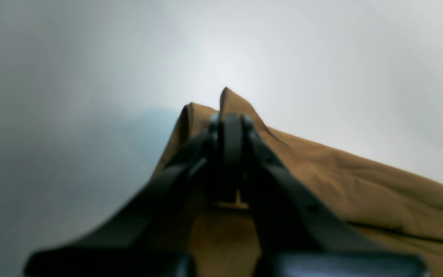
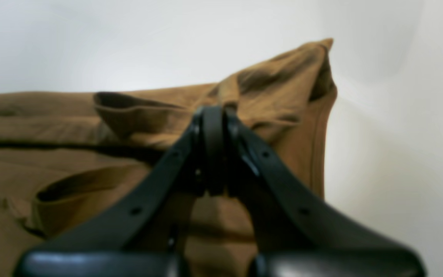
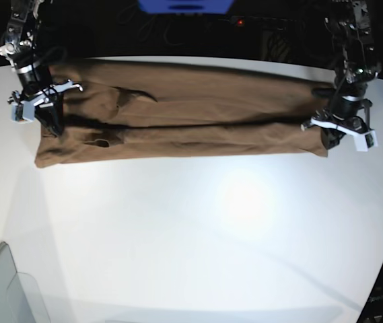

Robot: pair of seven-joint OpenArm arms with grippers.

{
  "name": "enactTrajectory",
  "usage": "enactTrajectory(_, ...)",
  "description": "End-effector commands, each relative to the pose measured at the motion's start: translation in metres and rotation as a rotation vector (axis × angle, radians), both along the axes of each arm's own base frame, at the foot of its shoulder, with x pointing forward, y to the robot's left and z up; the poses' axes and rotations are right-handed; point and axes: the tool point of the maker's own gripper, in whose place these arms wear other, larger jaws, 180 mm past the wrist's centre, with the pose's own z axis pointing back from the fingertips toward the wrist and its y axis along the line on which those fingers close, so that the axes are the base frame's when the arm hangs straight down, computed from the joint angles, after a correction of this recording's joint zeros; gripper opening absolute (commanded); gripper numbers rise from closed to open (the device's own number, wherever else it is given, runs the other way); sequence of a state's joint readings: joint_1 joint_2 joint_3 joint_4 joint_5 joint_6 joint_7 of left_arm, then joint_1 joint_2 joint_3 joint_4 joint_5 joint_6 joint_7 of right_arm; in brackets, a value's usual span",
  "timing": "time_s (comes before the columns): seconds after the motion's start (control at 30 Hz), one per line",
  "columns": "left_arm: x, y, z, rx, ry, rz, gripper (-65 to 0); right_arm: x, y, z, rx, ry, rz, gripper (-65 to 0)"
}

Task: Layout the t-shirt on the table in an organized manner, then fold the t-shirt properly
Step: 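Lay the folded hem at the collar edge and adjust with both grippers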

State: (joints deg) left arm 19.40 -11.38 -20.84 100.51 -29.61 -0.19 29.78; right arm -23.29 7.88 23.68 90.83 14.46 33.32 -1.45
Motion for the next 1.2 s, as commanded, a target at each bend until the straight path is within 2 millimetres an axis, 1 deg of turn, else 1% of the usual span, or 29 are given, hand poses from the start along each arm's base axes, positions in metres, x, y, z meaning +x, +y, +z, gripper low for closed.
enactTrajectory(0.0, 0.003, 0.011, 0.014, 0.025, -0.046, 0.019, -65.0, 0.001, -0.005, 0.014, -0.001, -0.050, -0.002, -65.0)
enactTrajectory(0.07, 0.001, 0.020, 0.015, 0.032, -0.047, 0.042, -65.0, 0.000, -0.003, 0.014, 0.006, -0.052, -0.006, -65.0)
enactTrajectory(0.17, -0.001, 0.030, 0.017, 0.040, -0.046, 0.066, -65.0, -0.006, -0.016, 0.014, -0.009, -0.045, -0.039, -65.0)
enactTrajectory(0.23, -0.002, 0.035, 0.019, 0.045, -0.049, 0.076, -65.0, -0.010, -0.019, 0.012, -0.011, -0.037, -0.046, -65.0)
enactTrajectory(0.33, -0.001, 0.036, 0.020, 0.049, -0.051, 0.077, -65.0, -0.018, -0.019, 0.008, -0.011, -0.018, -0.045, -65.0)
enactTrajectory(0.47, -0.003, 0.036, 0.018, 0.046, -0.045, 0.079, -65.0, -0.029, -0.003, 0.005, 0.039, -0.028, -0.023, -65.0)
enactTrajectory(0.57, -0.003, 0.038, 0.018, 0.048, -0.044, 0.083, -65.0, -0.037, -0.002, 0.006, 0.060, -0.044, -0.045, -65.0)
enactTrajectory(0.67, -0.004, 0.039, 0.016, 0.051, -0.039, 0.083, -65.0, -0.042, 0.002, 0.002, 0.073, -0.030, -0.027, -65.0)
enactTrajectory(0.9, -0.004, 0.036, 0.015, 0.043, -0.038, 0.081, -65.0, -0.041, 0.002, 0.002, 0.070, -0.030, -0.030, -65.0)
enactTrajectory(0.93, -0.004, 0.036, 0.015, 0.043, -0.038, 0.081, -65.0, -0.041, 0.002, 0.002, 0.069, -0.029, -0.029, -64.2)
enactTrajectory(0.97, -0.004, 0.036, 0.015, 0.043, -0.038, 0.081, -65.0, -0.041, 0.001, 0.002, 0.068, -0.029, -0.028, -61.5)
enactTrajectory(1.1, -0.004, 0.036, 0.014, 0.043, -0.036, 0.080, -65.0, -0.043, 0.002, 0.001, 0.069, -0.025, -0.026, -46.0)
enactTrajectory(1.17, -0.004, 0.036, 0.014, 0.043, -0.036, 0.080, -65.0, -0.043, 0.002, 0.001, 0.069, -0.025, -0.026, -39.7)
